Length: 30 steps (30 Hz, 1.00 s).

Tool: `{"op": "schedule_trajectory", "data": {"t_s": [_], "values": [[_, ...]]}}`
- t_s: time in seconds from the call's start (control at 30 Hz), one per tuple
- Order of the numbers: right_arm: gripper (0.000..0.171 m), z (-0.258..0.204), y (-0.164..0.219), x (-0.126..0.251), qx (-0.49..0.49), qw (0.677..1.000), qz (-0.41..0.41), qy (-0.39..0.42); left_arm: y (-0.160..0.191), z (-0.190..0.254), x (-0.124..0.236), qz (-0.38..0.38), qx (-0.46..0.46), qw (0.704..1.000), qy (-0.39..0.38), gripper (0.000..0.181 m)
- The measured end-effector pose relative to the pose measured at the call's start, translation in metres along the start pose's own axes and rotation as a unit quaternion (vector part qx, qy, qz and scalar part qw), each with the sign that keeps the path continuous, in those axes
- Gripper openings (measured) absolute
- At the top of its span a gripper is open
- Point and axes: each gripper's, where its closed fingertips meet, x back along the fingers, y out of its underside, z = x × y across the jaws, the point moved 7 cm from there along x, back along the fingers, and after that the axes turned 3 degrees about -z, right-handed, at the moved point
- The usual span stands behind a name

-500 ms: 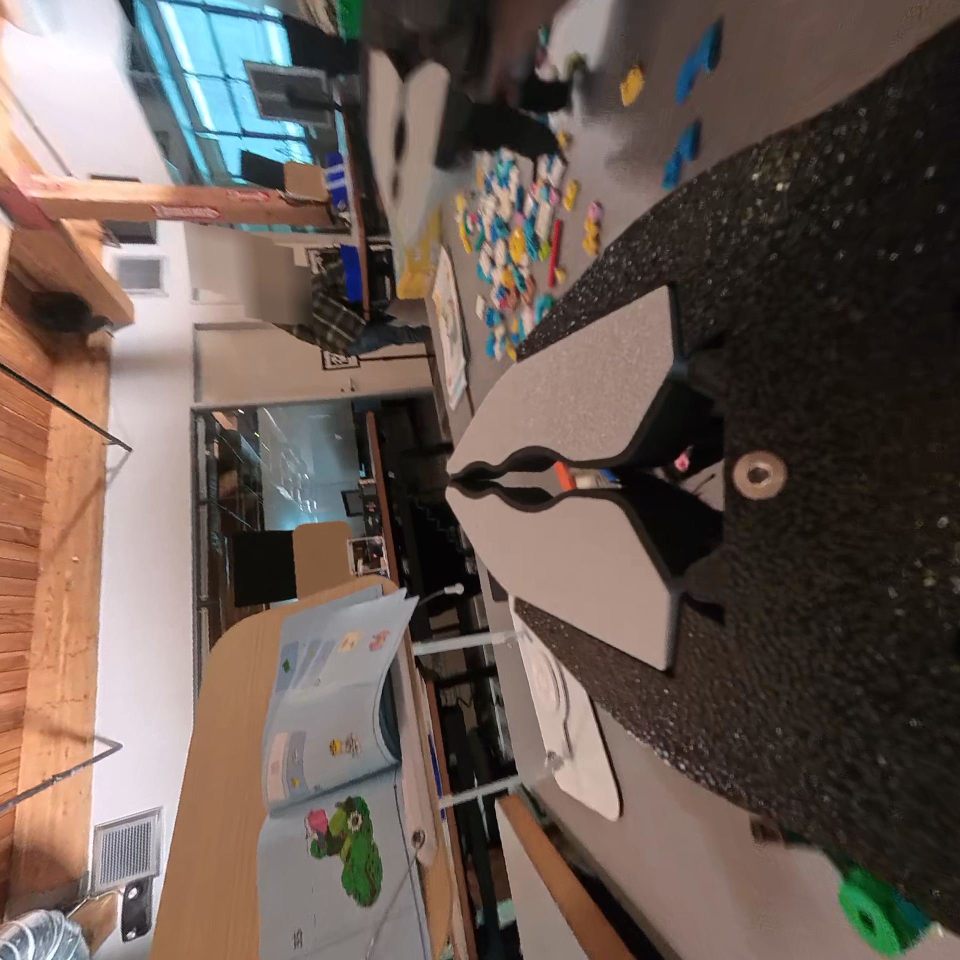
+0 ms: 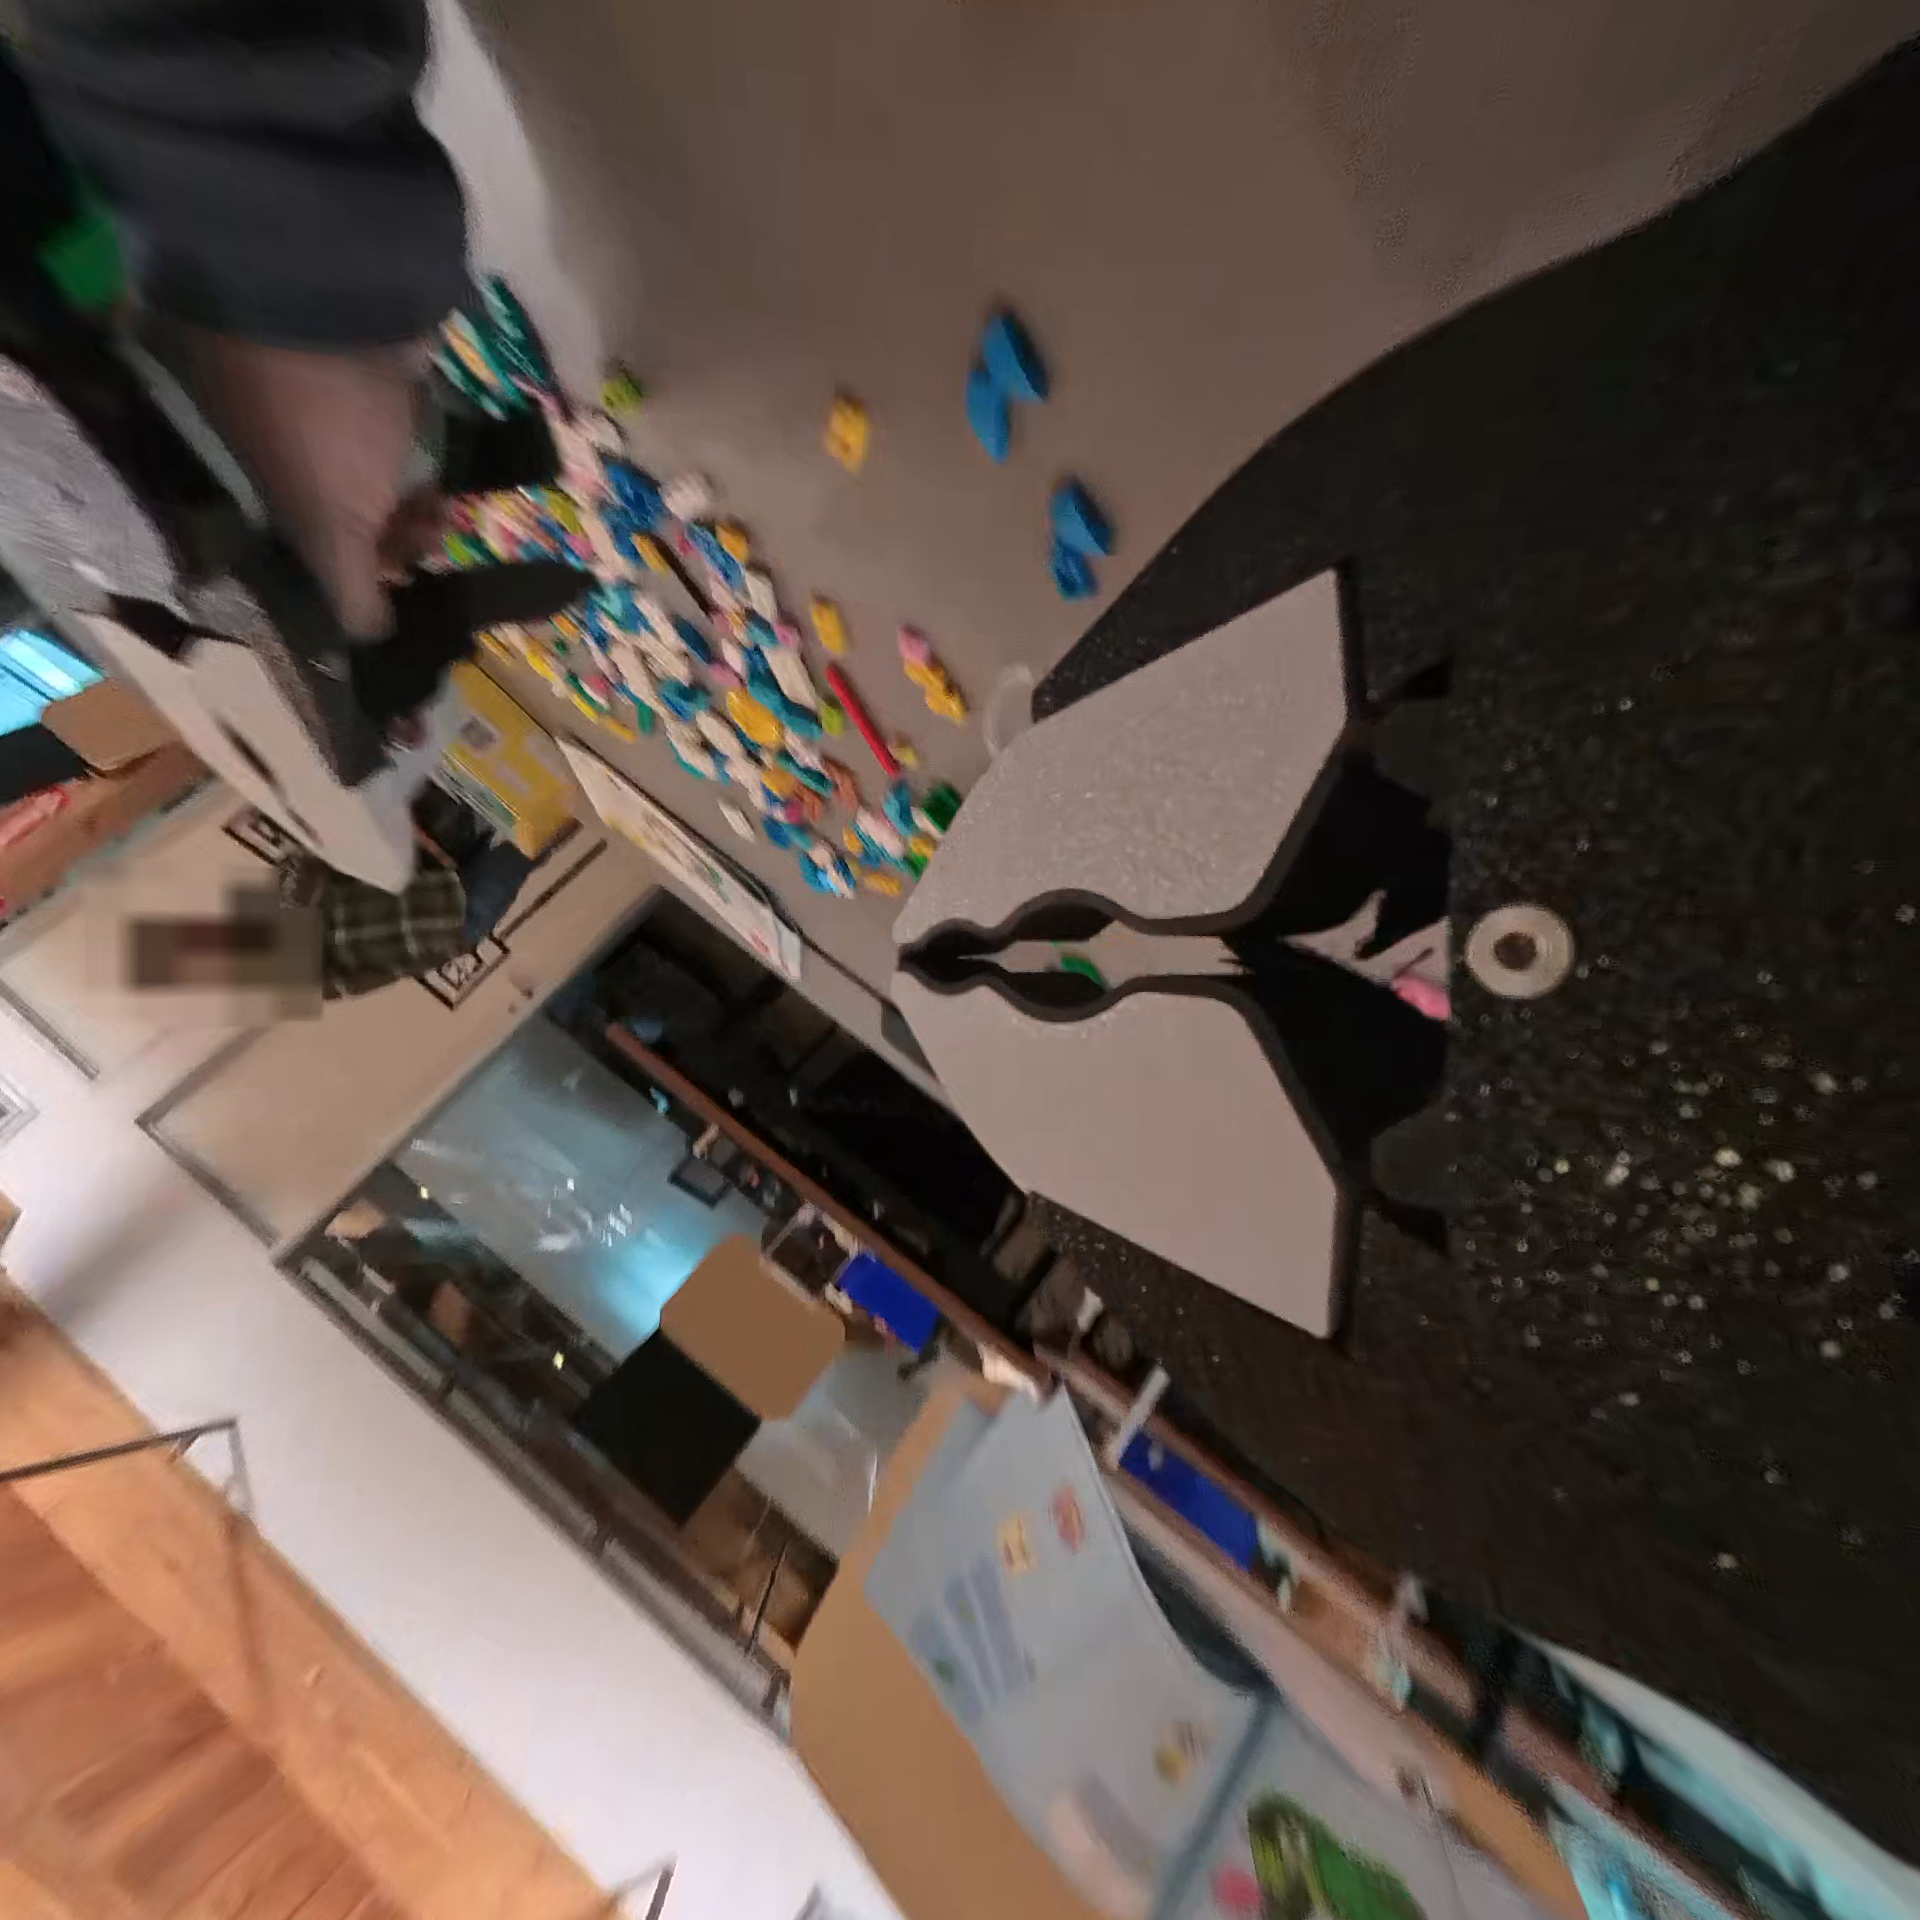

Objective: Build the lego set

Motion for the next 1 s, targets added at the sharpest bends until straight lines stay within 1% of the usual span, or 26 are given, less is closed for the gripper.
{"op": "schedule_trajectory", "data": {"t_s": [0.1,0.17,0.23,0.3,0.37,0.4,0.47,0.53,0.63,0.7,0.77,0.8,0.87,1.0], "values": [[0.000,-0.011,0.003,-0.004,0.022,0.999,-0.010,-0.026,-0.013,0.007,0.000,0.048,0.065,0.996,0.029,0.000],[0.000,-0.022,0.006,-0.007,0.049,0.997,-0.022,-0.057,-0.011,0.003,0.000,0.044,0.086,0.995,0.017,0.000],[0.003,-0.037,0.009,-0.008,0.070,0.990,-0.033,-0.114,-0.003,-0.006,0.000,0.025,0.114,0.993,-0.008,0.000],[0.014,-0.055,0.011,-0.011,0.075,0.979,-0.066,-0.180,0.005,-0.017,0.002,0.020,0.170,0.985,-0.030,0.000],[0.014,-0.077,0.012,-0.018,0.056,0.961,-0.095,-0.255,0.017,-0.031,0.006,0.021,0.237,0.970,-0.054,0.000],[0.012,-0.089,0.012,-0.024,0.047,0.948,-0.110,-0.293,0.024,-0.038,0.009,0.019,0.272,0.960,-0.066,0.000],[0.011,-0.115,0.014,-0.039,0.055,0.906,-0.164,-0.386,0.037,-0.051,0.015,0.019,0.326,0.941,-0.087,0.000],[0.018,-0.138,0.017,-0.059,0.088,0.862,-0.215,-0.450,0.047,-0.059,0.020,0.017,0.349,0.932,-0.101,0.000],[0.024,-0.166,0.022,-0.091,0.155,0.818,-0.237,-0.500,0.052,-0.065,0.024,0.010,0.346,0.931,-0.115,0.000],[0.027,-0.181,0.030,-0.107,0.187,0.778,-0.275,-0.533,0.053,-0.066,0.024,0.011,0.350,0.930,-0.113,0.000],[0.027,-0.189,0.039,-0.120,0.195,0.745,-0.316,-0.555,0.054,-0.065,0.023,0.010,0.353,0.929,-0.108,0.000],[0.026,-0.192,0.043,-0.125,0.183,0.730,-0.333,-0.568,0.054,-0.065,0.023,0.010,0.351,0.930,-0.106,0.000],[0.024,-0.197,0.047,-0.131,0.159,0.707,-0.355,-0.590,0.053,-0.065,0.023,0.008,0.344,0.933,-0.103,0.000],[0.019,-0.203,0.046,-0.137,0.170,0.685,-0.372,-0.603,0.056,-0.067,0.024,0.003,0.342,0.934,-0.107,0.000]]}}
